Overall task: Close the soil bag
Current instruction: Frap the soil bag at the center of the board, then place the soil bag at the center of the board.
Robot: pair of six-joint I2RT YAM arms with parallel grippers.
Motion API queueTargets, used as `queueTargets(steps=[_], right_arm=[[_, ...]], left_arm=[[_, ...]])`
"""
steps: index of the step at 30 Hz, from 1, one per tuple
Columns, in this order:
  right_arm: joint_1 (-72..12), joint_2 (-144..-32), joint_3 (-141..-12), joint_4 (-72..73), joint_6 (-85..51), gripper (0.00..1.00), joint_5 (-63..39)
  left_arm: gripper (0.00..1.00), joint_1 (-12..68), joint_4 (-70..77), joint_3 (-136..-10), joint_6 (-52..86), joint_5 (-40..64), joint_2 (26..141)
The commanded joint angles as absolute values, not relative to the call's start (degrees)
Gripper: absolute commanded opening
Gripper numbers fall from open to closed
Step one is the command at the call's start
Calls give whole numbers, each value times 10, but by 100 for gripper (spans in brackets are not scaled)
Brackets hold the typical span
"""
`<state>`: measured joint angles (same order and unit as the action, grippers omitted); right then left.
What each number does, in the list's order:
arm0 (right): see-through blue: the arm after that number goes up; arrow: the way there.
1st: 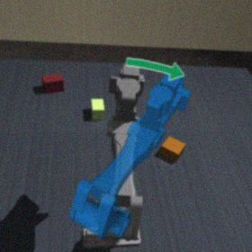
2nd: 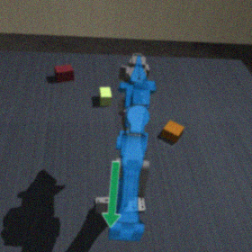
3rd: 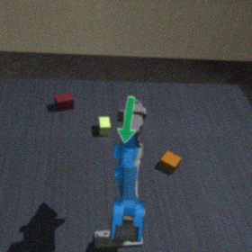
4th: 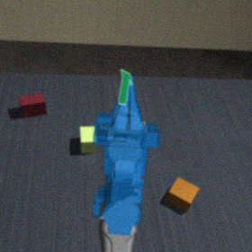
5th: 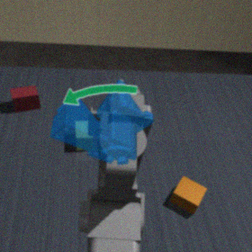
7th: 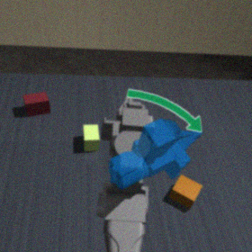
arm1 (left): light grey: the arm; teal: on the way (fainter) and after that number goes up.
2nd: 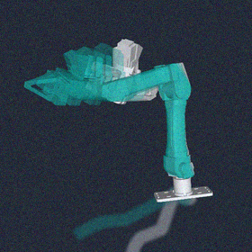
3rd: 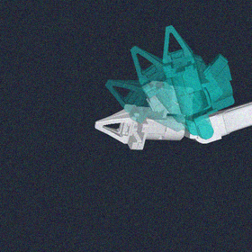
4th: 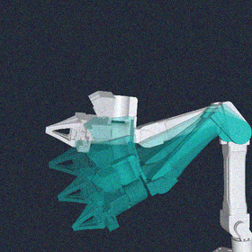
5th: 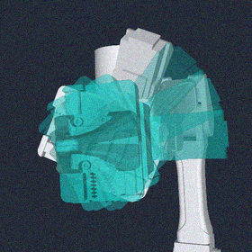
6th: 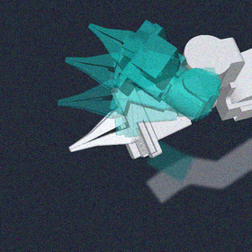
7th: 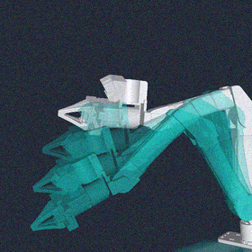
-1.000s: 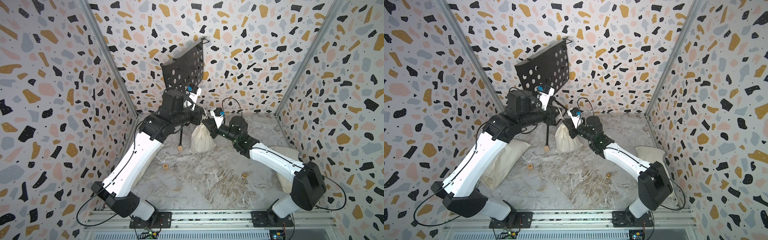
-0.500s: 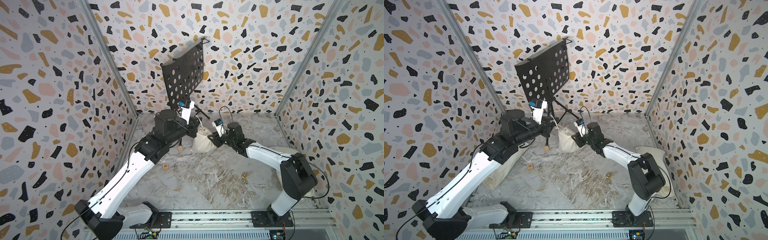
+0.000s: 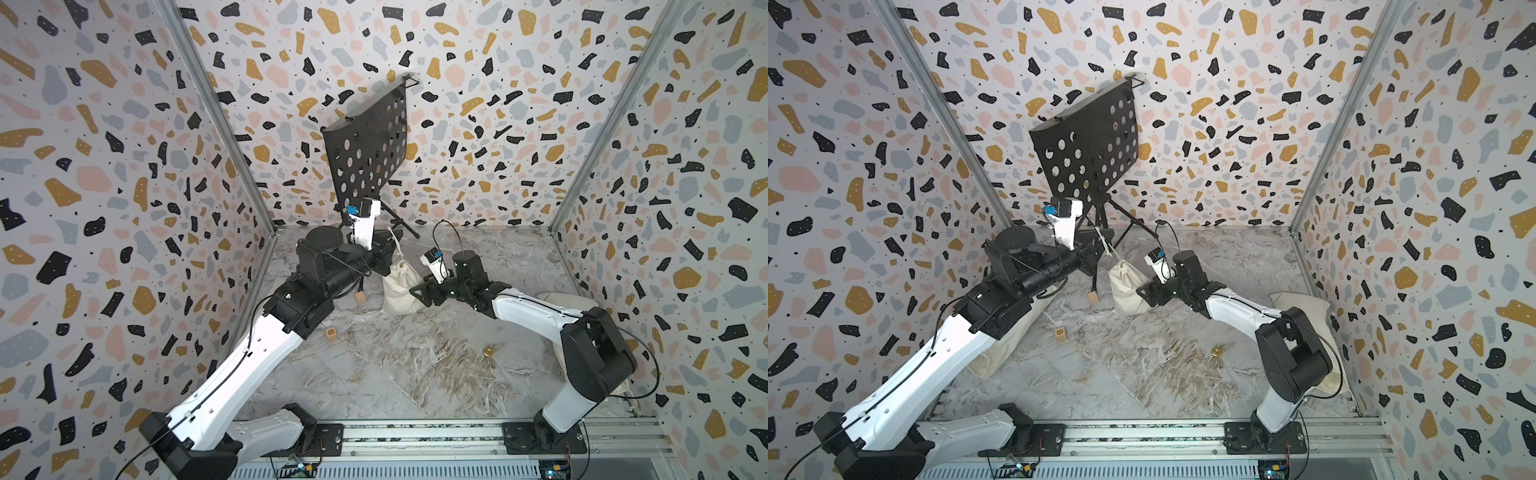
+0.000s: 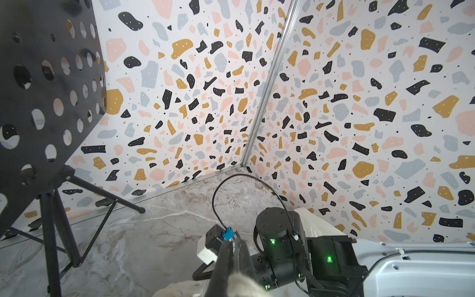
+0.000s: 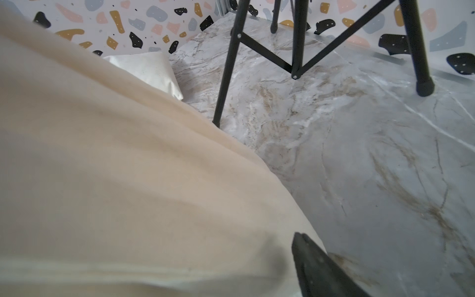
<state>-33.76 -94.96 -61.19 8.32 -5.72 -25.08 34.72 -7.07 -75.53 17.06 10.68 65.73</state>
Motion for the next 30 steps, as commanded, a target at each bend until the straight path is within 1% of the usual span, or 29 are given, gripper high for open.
queueTargets(steps=[1,3,4,5,6,8,10,11,15,18,19,22,23,28,30], right_arm=[[-345,-919,-620,126,-54,83,-263],[-348,-931,-634,126,-53,80,-267],[-347,-940,-640,124,-53,75,-268],[-347,-947,-645,123,-53,68,-273],[-348,-953,-648,124,-52,59,-273],[-346,-964,-658,117,-45,33,-260],[-338,-971,-679,105,-41,10,-245],[-332,-976,-694,96,-41,1,-236],[-301,-990,-763,62,-37,0,-198],[-284,-1007,-829,21,-11,0,-158],[-279,-1016,-857,3,-1,0,-143],[-261,-1045,-927,-48,18,0,-110],[-256,-1055,-945,-55,20,0,-102],[-241,-1104,-986,-73,28,0,-74],[-238,-1127,-992,-87,24,0,-65]], left_arm=[[0,349,24,-754,183,122,637],[0,349,24,-752,184,124,635],[0,349,23,-750,183,123,631],[0,349,21,-747,181,121,628],[0,349,17,-744,179,116,623],[0,349,4,-725,167,96,607],[0,349,2,-693,159,64,590],[0,349,8,-668,157,35,580],[0,348,47,-556,167,-71,567],[0,346,51,-513,178,-116,573],[7,345,49,-504,181,-128,571],[35,345,43,-477,185,-162,556],[42,344,37,-470,188,-172,553],[71,342,-12,-423,223,-217,537],[77,342,-30,-399,246,-223,529]])
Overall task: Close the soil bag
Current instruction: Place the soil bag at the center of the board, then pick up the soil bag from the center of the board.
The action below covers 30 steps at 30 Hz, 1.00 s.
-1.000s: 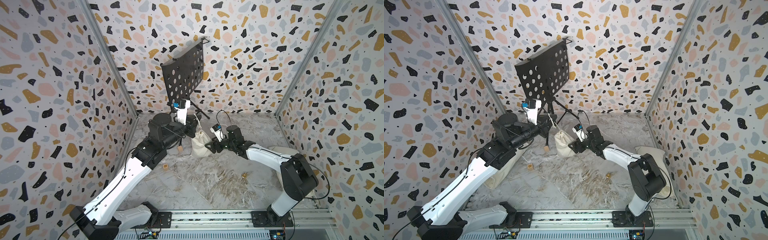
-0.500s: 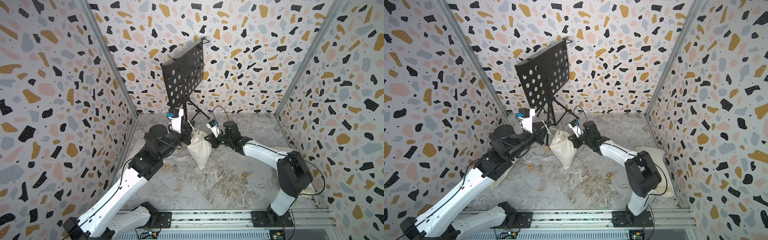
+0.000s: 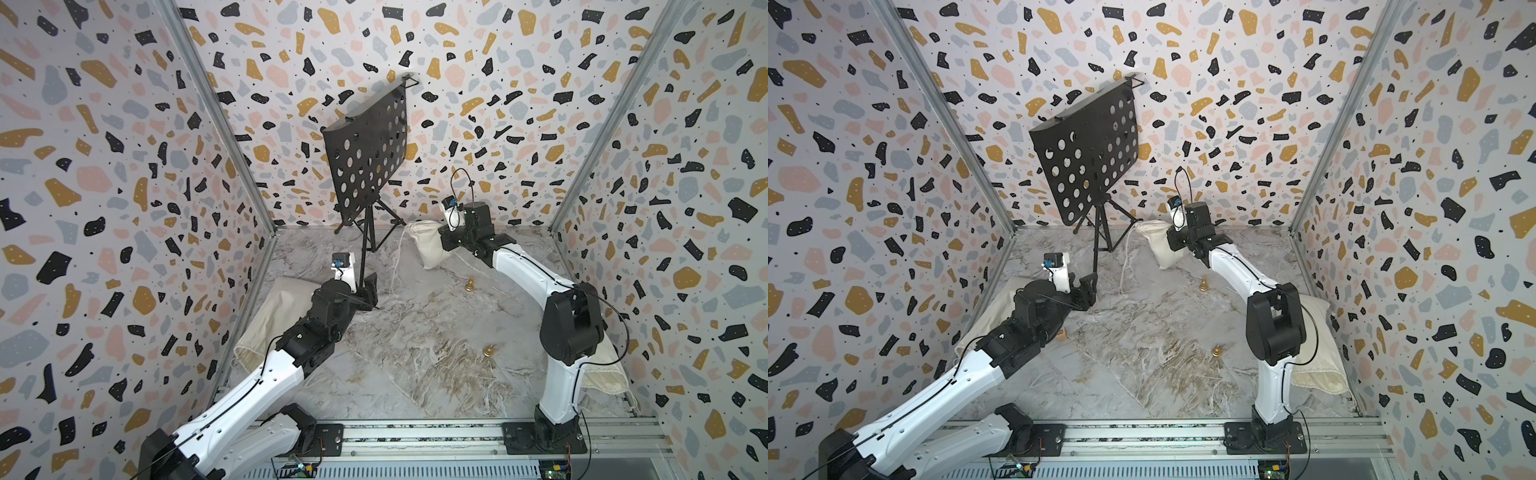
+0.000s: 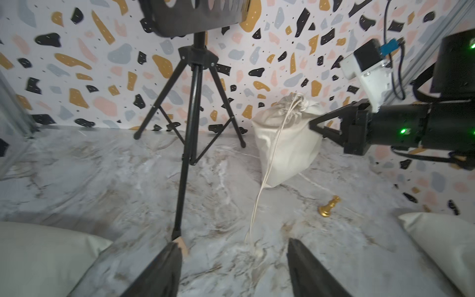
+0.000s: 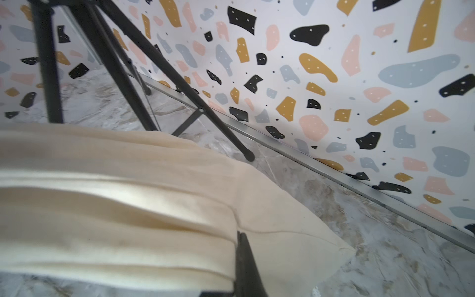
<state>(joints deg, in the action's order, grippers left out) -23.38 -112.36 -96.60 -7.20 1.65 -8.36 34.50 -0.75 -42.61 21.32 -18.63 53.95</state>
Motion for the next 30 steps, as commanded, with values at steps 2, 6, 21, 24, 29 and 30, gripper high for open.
queueTargets(steps=[2,6,21,24,29,30], right_arm=[[-238,-1146,-991,-99,19,5,-63],[-238,-1154,-985,-133,8,27,-72],[-272,-797,-694,-113,-72,93,4],[-326,-764,-628,-78,-80,94,32],[-362,-725,-536,-11,-122,94,0],[-366,-717,-524,-5,-123,94,0]], left_arm=[[83,341,-48,-376,268,-237,517],[94,329,-88,-366,299,-288,499],[100,91,-406,-512,339,-185,476],[100,14,-440,-508,329,-159,474],[100,-123,-460,-505,299,-128,501],[100,-141,-465,-506,296,-130,507]])
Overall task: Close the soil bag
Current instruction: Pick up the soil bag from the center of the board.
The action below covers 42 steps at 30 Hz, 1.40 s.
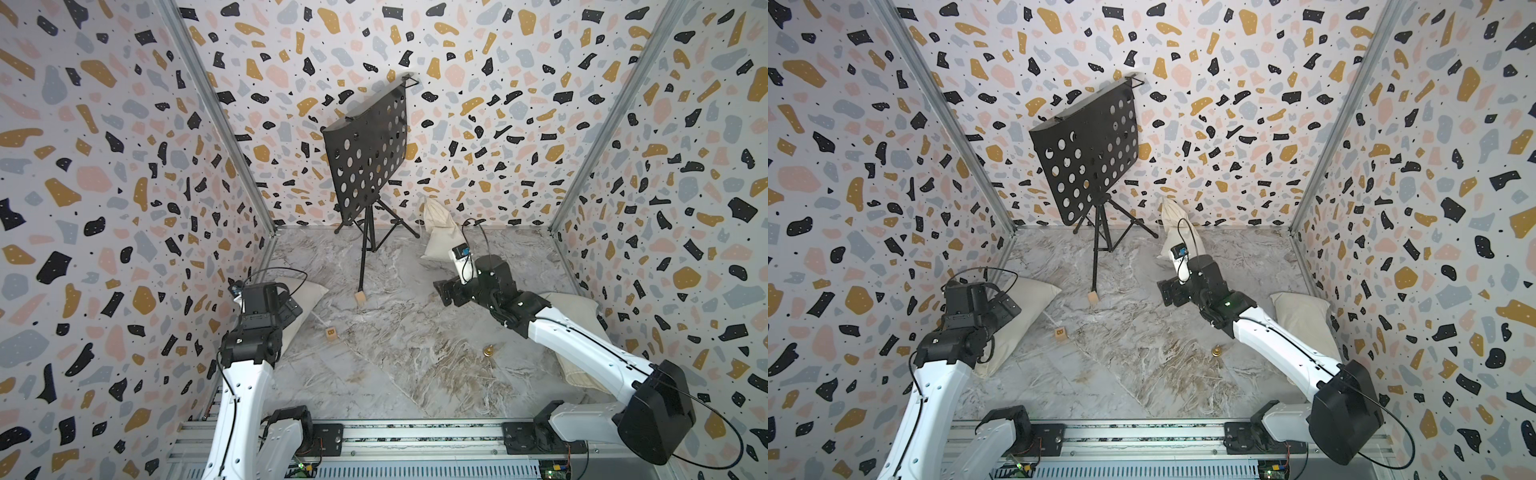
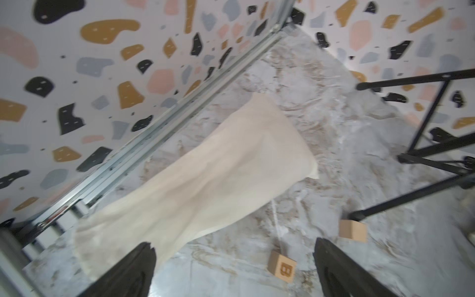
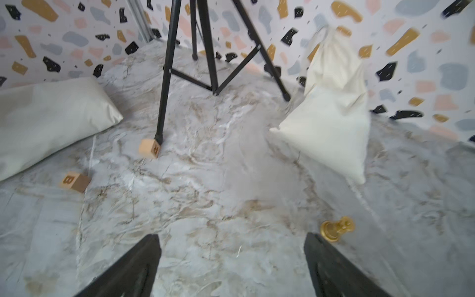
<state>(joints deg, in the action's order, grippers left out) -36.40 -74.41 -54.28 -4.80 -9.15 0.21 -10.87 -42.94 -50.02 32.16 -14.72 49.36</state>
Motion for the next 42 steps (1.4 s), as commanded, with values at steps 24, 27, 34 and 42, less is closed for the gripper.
queueTargets(steps=[24,27,34,42], right_arm=[[-369,-715,-477,36,-104,97,8],[-369,-715,-476,37,-103,97,11],[-370,-715,-476,36,-101,97,18],[-369,-711,-481,26,-95,97,16]], left_arm=[[85,-320,-293,-461,373,73,801],[80,-314,-279,-452,378,102,837],[14,-266,-252,-455,370,176,861],[0,-195,-298,-491,353,176,715]])
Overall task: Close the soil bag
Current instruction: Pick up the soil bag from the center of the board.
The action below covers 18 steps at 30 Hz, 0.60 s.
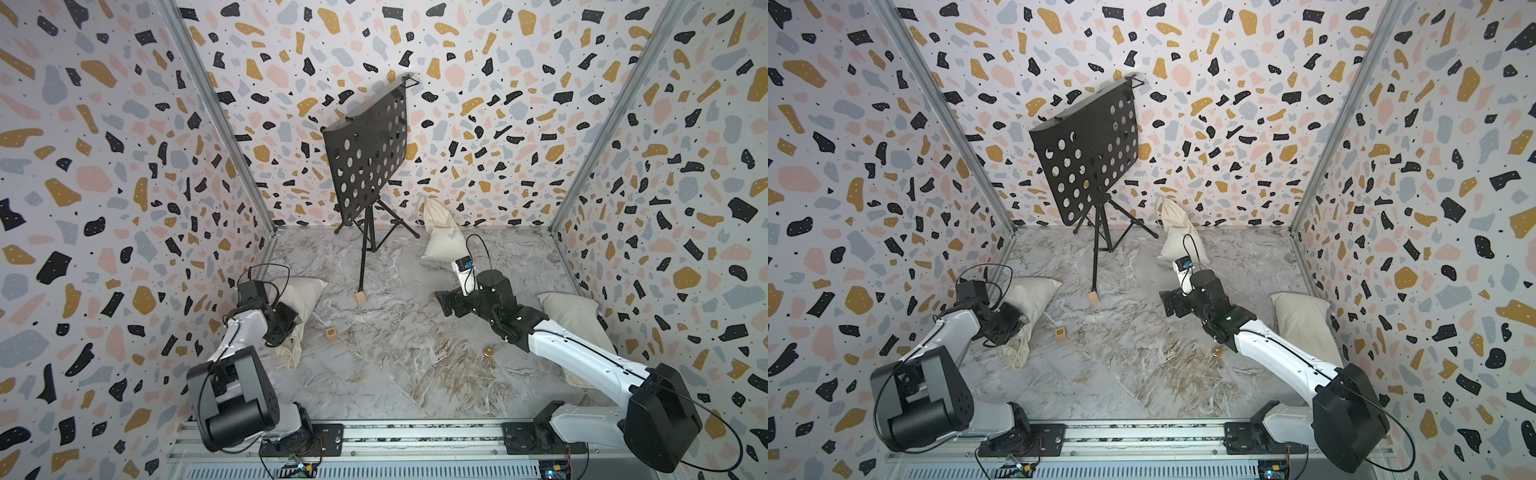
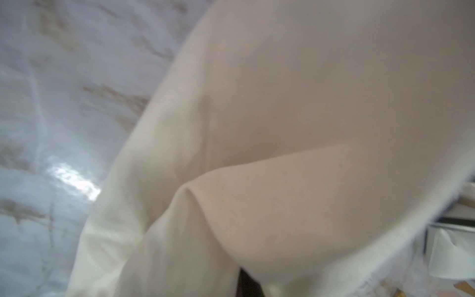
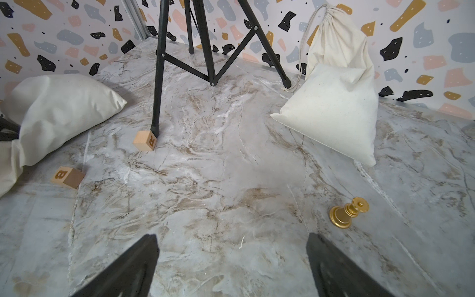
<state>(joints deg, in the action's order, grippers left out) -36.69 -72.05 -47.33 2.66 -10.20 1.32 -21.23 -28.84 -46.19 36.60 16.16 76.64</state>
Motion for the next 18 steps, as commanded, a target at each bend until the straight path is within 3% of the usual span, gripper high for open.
queueTargets(steps=[1,8,18], right_arm=[[-369,-711,-484,23,-94,97,14],[-370,-689,-494,-1,-85,95,7],[-374,-594,-486,-70,-86,95,17]], left_arm=[[0,-185,-307,-500,352,171,694],[0,-159,-353,-629,334,136,615],[0,-65,-425,-829,303,182,565]])
